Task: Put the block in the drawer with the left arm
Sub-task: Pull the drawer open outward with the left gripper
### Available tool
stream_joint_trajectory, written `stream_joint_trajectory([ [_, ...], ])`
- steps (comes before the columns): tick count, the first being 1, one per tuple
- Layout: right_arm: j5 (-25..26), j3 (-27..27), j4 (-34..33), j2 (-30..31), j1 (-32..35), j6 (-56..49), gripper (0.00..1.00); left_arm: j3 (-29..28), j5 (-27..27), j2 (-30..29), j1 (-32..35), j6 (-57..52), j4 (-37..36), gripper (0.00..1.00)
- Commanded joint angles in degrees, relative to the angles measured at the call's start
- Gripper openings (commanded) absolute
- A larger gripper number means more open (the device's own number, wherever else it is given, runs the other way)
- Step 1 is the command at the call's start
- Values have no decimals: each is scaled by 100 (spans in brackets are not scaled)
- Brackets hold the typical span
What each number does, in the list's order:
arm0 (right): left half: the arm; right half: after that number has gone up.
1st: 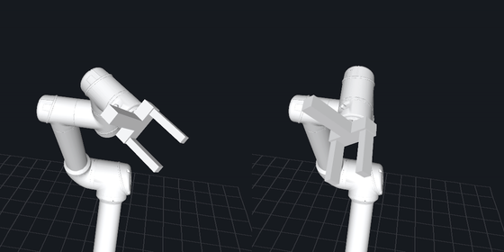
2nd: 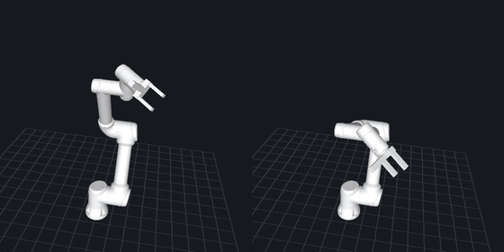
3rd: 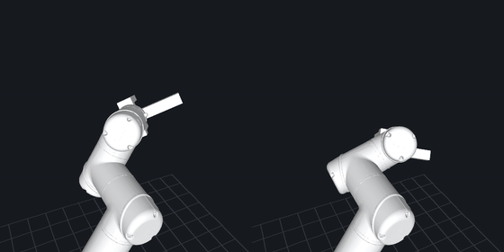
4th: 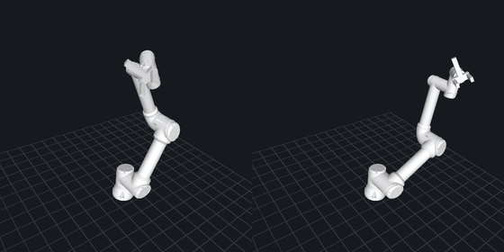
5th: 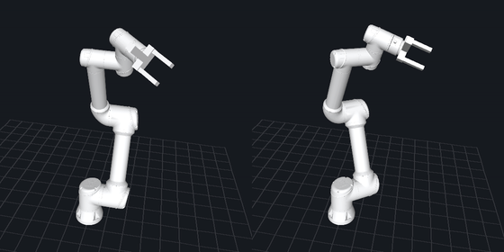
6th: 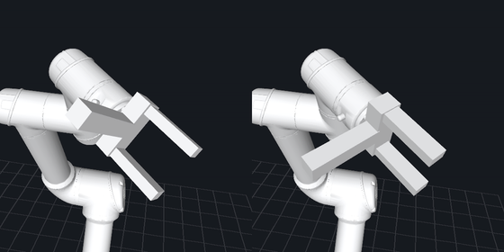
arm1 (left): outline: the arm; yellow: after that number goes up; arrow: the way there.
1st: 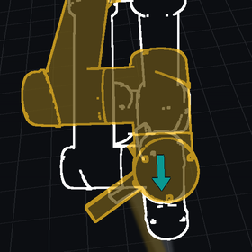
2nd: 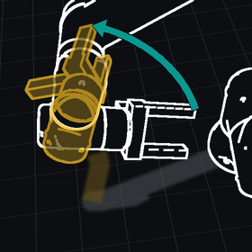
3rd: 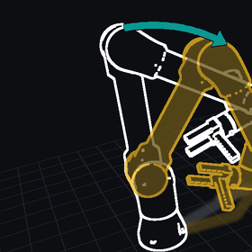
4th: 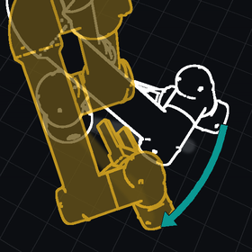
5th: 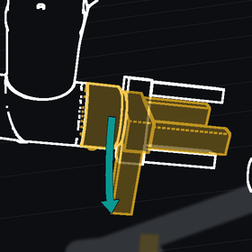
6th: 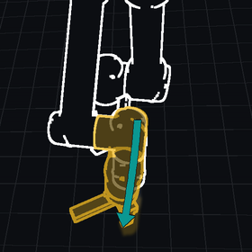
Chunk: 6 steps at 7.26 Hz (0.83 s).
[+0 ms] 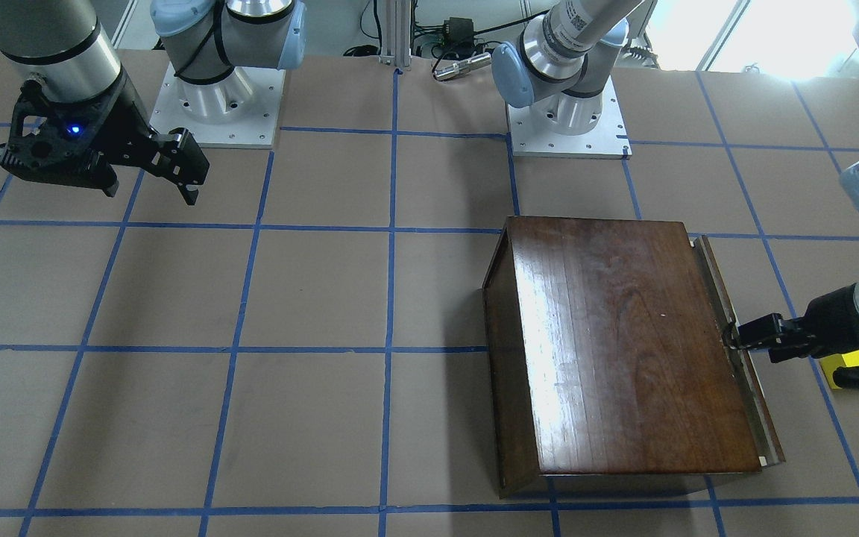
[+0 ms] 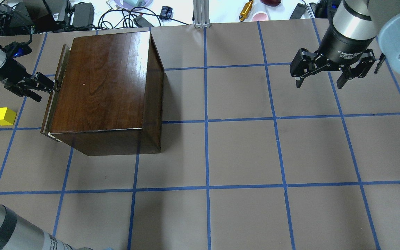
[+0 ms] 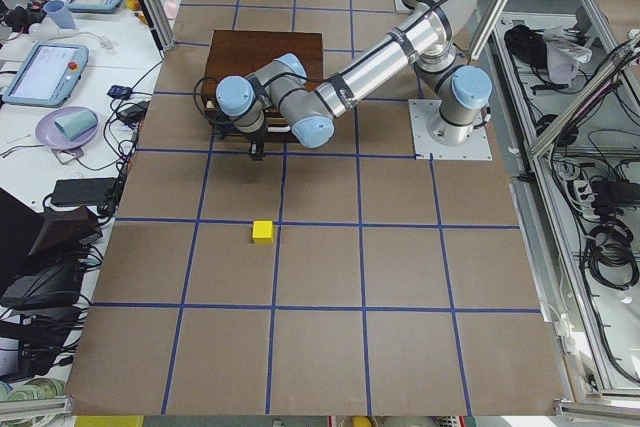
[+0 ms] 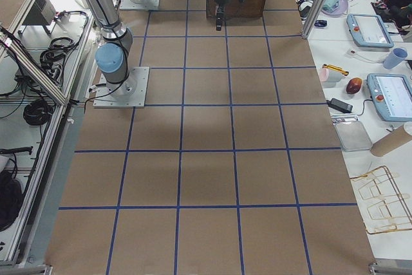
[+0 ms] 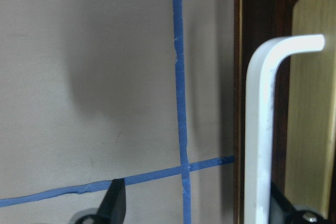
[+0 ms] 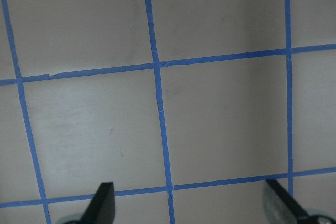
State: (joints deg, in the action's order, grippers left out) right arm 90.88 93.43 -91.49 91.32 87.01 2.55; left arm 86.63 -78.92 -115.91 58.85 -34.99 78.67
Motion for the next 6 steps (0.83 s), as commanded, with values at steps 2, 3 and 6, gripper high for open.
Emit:
stream_joint_trajectory([
  [2,0,0,0,0,0,0,100,-6,-18,33,-49,-17,-9,87],
  [3,0,0,0,0,0,0,100,-6,-18,34,-136,-34,-9,87],
  [6,0,0,0,0,0,0,100,-6,-246,60,-146,-96,-44,87],
])
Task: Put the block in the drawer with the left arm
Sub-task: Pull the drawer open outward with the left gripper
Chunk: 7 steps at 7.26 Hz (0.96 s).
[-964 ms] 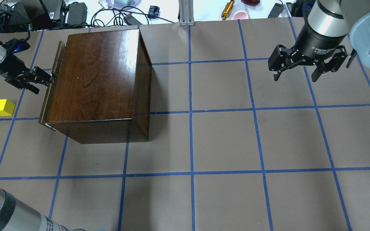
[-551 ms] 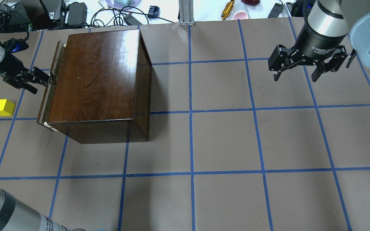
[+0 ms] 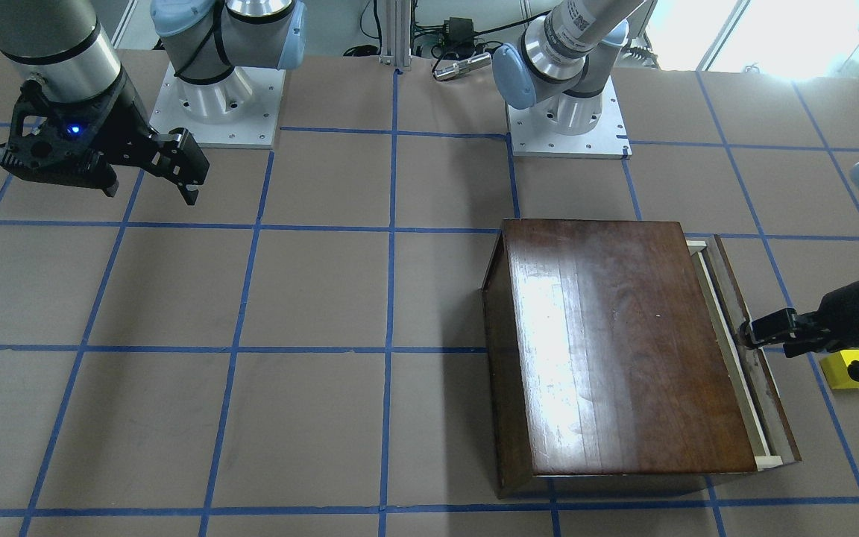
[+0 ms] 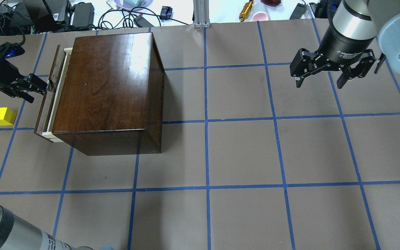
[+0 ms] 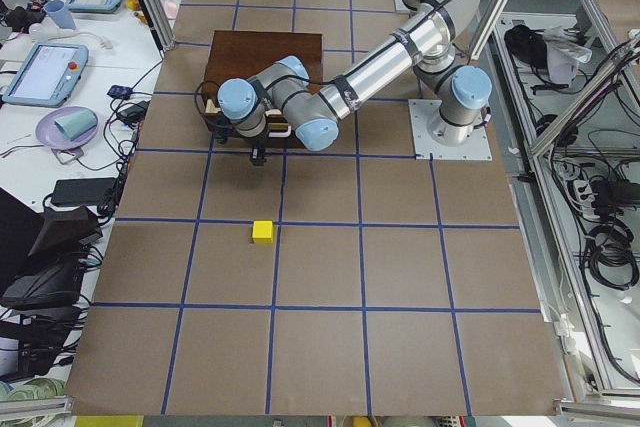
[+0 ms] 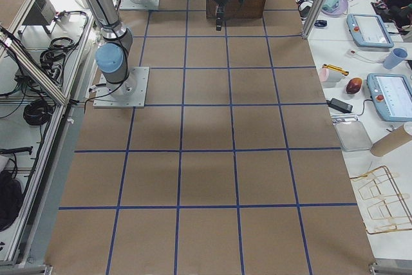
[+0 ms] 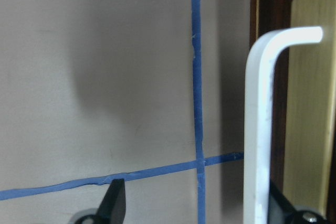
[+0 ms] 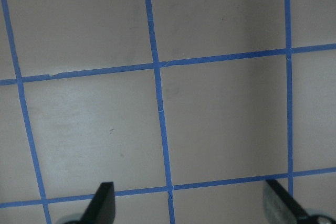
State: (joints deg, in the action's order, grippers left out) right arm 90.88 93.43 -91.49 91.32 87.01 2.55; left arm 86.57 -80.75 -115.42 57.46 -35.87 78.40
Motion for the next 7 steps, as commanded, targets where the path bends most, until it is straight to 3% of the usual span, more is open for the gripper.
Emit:
stream_joint_trajectory([
  [1,0,0,0,0,0,0,100,0,-108,20,-24,-17,-17,87],
  [7,0,0,0,0,0,0,100,-9,-318,37,-33,-26,-114,87],
])
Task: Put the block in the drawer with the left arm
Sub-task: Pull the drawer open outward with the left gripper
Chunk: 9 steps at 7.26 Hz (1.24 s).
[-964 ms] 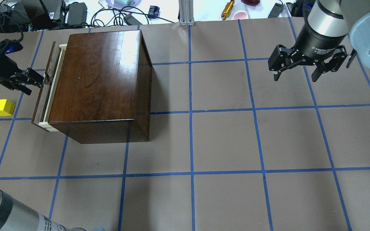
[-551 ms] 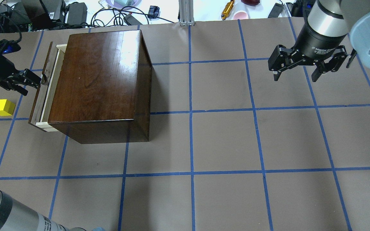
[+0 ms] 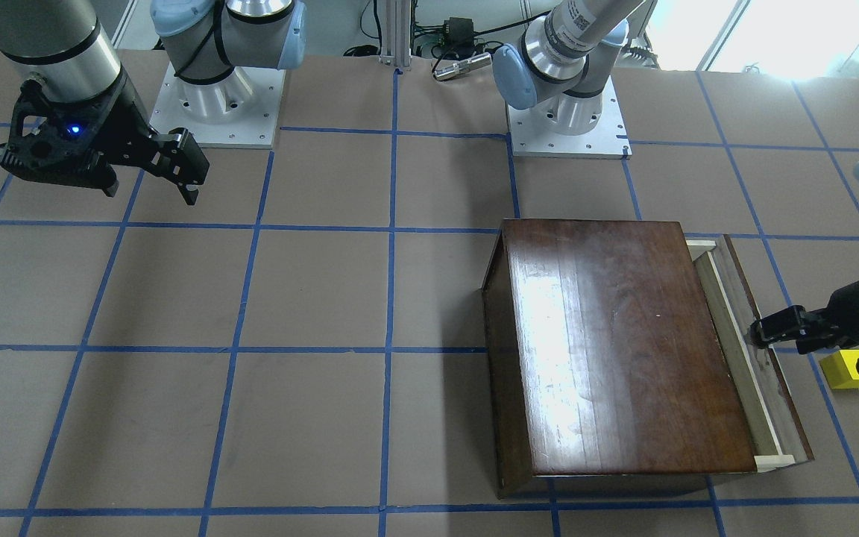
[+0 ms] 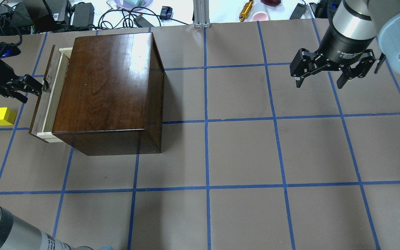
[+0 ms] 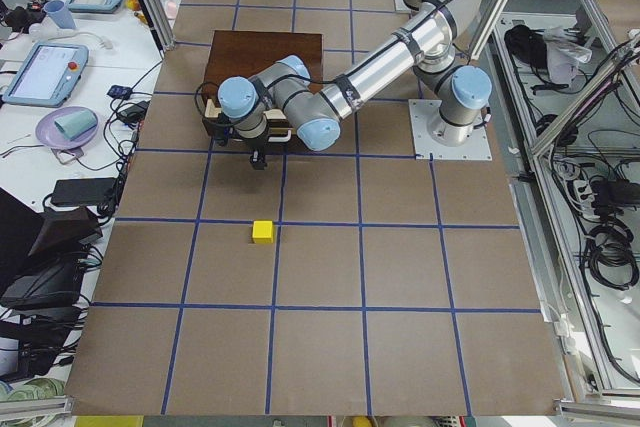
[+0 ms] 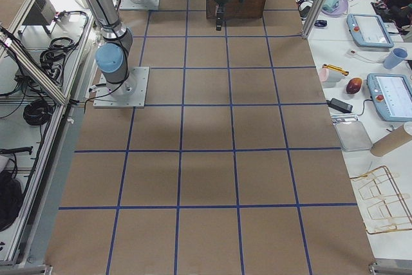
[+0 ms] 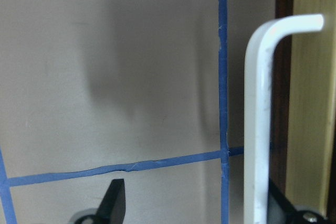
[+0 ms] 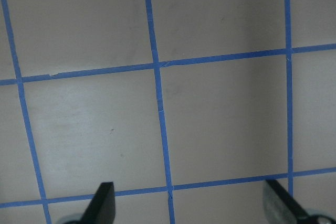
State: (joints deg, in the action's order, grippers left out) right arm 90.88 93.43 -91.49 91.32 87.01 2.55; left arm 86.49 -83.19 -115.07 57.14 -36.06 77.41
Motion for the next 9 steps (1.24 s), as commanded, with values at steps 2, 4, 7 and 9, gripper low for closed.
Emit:
stream_joint_trajectory([
  [2,0,0,0,0,0,0,100,0,-101,19,-44,-112,-7,87],
  [4,0,0,0,0,0,0,100,0,-101,19,-124,-121,-7,87],
  [7,9,0,0,0,0,0,100,0,-101,37,-124,-103,2,87],
  [9,0,0,0,0,0,0,100,0,-101,63,-115,-68,11,87],
])
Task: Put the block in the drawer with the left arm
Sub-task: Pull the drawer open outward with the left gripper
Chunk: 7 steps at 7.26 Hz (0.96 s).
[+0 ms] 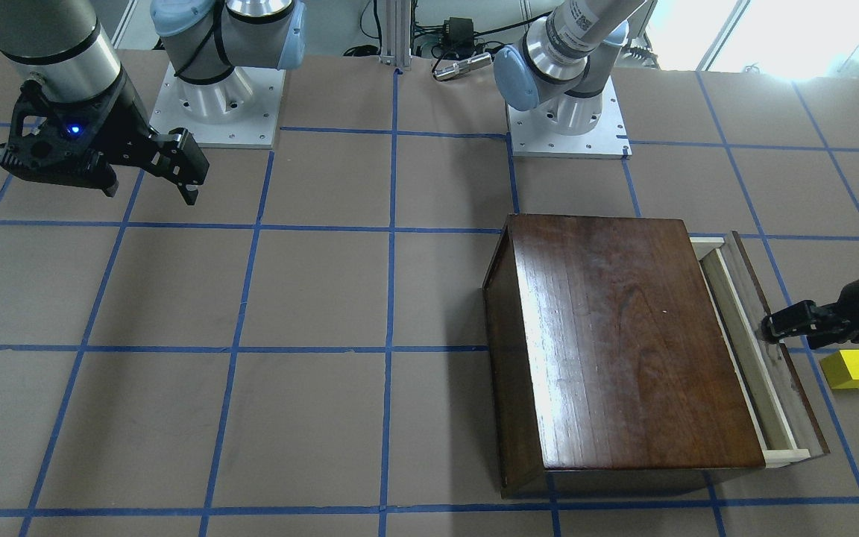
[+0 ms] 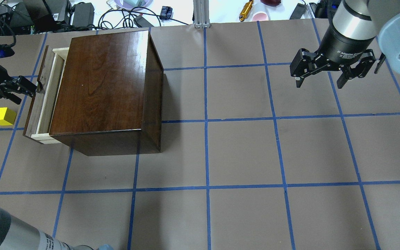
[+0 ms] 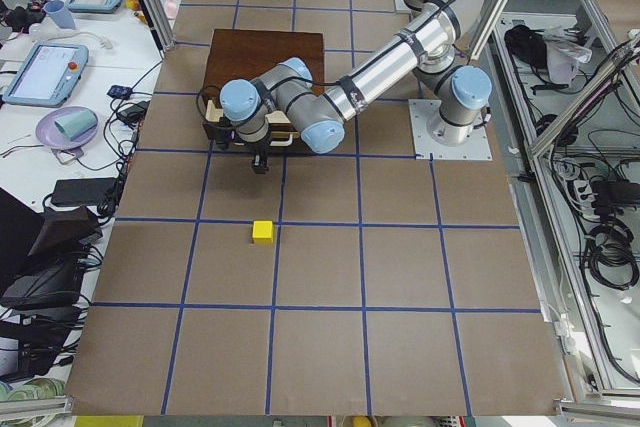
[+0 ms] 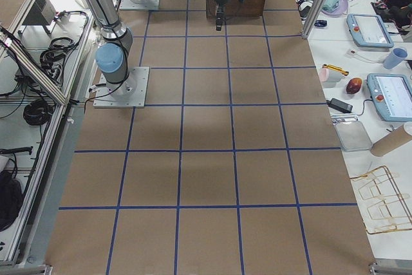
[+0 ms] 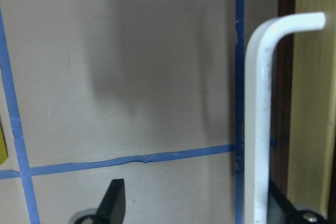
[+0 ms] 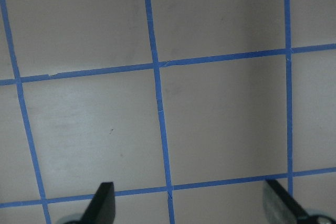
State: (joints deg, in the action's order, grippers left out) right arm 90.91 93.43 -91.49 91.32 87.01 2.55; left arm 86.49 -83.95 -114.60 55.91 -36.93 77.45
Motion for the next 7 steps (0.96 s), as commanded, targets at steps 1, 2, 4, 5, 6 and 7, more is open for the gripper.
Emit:
stream_joint_trajectory([
  [1,-3,0,0,0,0,0,100,-1,-60,17,7,20,-2,87],
  [2,-3,0,0,0,0,0,100,-96,-147,-27,7,2,15,87],
  [4,-3,0,0,0,0,0,100,-150,-174,-36,7,2,77,87],
  [5,-3,0,0,0,0,0,100,-150,-174,-36,7,2,77,87],
  [6,-3,0,0,0,0,0,100,-150,-174,-45,7,2,77,87],
  [7,-3,0,0,0,0,0,100,-159,-174,-53,7,2,59,87],
])
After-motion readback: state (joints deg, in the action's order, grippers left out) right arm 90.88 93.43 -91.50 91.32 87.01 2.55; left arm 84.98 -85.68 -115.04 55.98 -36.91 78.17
